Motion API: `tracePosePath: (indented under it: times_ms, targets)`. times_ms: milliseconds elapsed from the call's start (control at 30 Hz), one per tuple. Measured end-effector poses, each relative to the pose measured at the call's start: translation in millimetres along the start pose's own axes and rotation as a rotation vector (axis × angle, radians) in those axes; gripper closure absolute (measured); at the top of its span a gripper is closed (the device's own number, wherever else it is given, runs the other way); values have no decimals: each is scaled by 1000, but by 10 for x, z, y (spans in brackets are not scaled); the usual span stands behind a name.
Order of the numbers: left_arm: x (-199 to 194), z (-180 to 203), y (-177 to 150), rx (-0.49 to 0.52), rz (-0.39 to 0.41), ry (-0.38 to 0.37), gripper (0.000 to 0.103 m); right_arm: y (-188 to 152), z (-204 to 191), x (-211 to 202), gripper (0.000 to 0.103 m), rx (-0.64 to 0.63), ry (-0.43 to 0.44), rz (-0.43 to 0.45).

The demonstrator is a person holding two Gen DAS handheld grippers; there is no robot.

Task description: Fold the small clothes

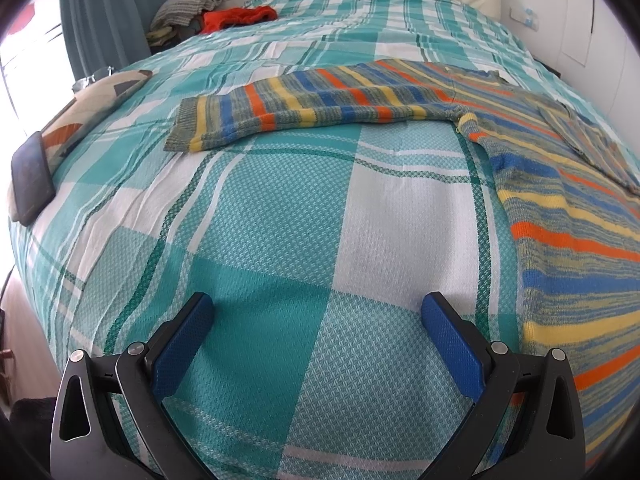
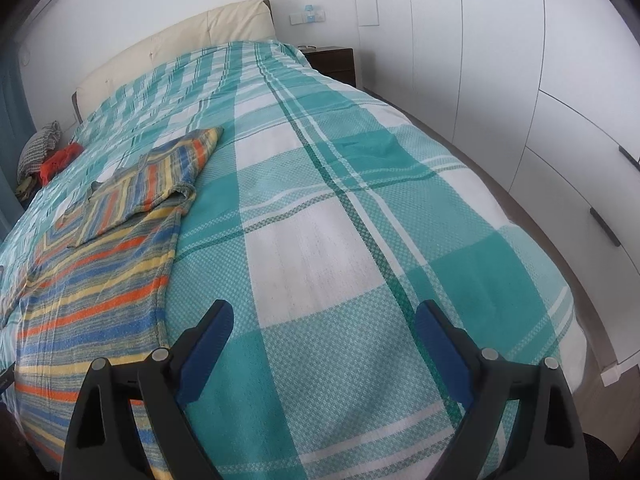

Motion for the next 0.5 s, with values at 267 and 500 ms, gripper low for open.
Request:
tracePosePath:
  times_ms: [267, 500]
  targets:
    - [10, 10, 10, -3, -4, -8, 1, -68, -2, 144, 8, 6, -5, -51]
    - [11, 6, 12, -4, -2, -7, 0, -119, -68, 184, 3, -38, -26, -63]
Point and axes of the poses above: each gripper's, at about its wrist camera, not at the fingertips, and x roughly the way its jaws point, z to its right, y to its top, the point moved 3 cm from there along x, roughly the way its jaws point, and after that the axes turned 2 degrees about -z, right-handed, at the moved point
